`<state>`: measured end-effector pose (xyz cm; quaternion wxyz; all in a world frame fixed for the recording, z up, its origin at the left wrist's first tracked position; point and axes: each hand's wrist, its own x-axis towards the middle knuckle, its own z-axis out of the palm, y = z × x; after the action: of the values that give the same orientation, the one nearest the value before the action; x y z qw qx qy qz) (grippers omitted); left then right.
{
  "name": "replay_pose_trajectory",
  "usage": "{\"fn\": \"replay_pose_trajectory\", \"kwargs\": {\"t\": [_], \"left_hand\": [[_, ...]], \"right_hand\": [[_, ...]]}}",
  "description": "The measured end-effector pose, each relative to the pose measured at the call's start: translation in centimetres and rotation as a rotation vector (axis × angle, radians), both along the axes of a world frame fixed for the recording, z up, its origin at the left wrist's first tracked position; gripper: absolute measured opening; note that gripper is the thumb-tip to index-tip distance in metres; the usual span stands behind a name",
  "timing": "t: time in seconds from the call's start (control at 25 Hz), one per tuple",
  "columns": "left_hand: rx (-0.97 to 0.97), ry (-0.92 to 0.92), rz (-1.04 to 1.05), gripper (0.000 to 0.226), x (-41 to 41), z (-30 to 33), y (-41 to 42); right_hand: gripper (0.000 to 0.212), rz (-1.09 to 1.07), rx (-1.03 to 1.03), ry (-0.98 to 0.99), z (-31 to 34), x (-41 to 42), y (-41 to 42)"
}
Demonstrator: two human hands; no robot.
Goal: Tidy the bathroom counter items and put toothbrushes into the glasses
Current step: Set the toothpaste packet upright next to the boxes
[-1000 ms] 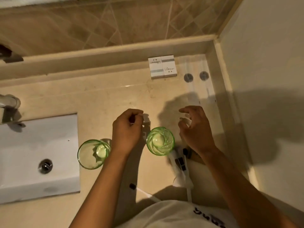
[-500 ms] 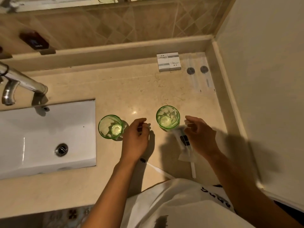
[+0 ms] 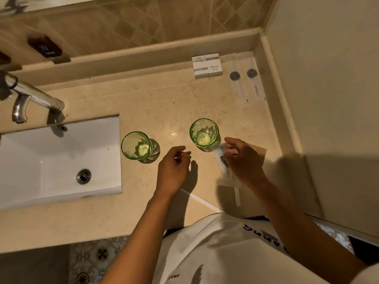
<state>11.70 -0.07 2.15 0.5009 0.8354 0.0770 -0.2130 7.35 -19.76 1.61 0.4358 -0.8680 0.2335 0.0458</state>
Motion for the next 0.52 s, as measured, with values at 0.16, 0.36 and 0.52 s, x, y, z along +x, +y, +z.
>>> {"fn": "replay_pose_trajectory", "kwargs": {"t": [0.16,0.36,0.52], "left_hand": [[-0.003,0.078,0.074,0.021,-1.0,0.1,-1.2],[-0.043,0.278,0.133,0.02,-2.8,-1.0,-4.2],[-0.045,0.338,0.072,0.022,-3.4,-1.9,-7.2]], "right_hand": [[0.039,0.059,-0.039,-0.1,-0.6,-0.2,-2.1],[0.03,0.269,-0.259,-0.035,-2.4,-2.0,-3.8],[0.044,0.421,-0.238,0.063,-3.3,-3.0,-3.8]]}}
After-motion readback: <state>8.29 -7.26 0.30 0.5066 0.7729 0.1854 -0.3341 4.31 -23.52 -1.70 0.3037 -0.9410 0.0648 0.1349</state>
